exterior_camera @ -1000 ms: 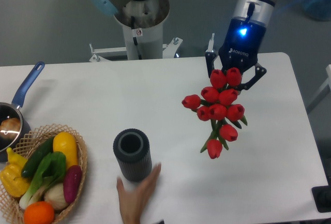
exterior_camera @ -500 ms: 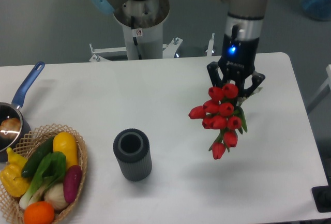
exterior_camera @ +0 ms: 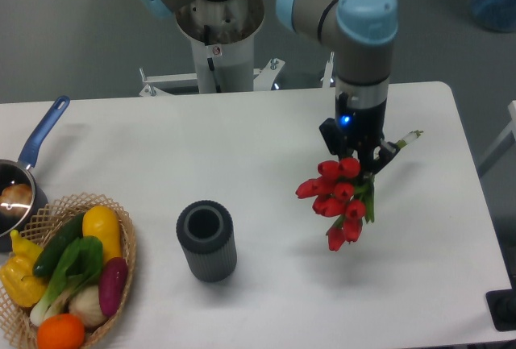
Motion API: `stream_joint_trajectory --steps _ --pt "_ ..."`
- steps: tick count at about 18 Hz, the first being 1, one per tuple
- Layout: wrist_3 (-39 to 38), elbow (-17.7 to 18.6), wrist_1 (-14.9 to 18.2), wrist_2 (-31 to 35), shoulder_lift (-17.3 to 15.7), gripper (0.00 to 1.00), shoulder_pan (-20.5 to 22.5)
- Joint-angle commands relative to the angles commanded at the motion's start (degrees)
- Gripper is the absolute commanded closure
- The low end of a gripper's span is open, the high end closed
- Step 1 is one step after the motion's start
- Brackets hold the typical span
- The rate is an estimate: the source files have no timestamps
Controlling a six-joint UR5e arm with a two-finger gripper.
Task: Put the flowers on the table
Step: 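Lower the held red tulips down onto the table surface, then open the gripper to release the tulips and lift away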
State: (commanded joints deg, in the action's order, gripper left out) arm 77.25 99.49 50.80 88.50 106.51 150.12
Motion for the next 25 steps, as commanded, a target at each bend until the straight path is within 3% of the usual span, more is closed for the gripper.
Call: stream_joint_trajectory --steps 8,19,21,22,23,24,25 --pt "-0.09 1.14 0.0 -0.35 5.11 0.64 -0.62" --pt "-0.09 2.2 0.0 -0.44 6.08 0.61 -1.15" --pt "-0.09 2.2 -0.09 -0.44 5.99 0.55 -1.06" --pt "-0.09 2.2 -0.26 -0.53 5.9 0.47 -0.97" --pt "-0.09 2.02 -0.44 -0.53 5.73 0.35 -0.8" --pt "0.0 1.59 -0.53 -0.61 5.55 0.15 -0.62" --pt "-0.09 0.97 -0.53 -0.7 5.37 0.01 -0.53"
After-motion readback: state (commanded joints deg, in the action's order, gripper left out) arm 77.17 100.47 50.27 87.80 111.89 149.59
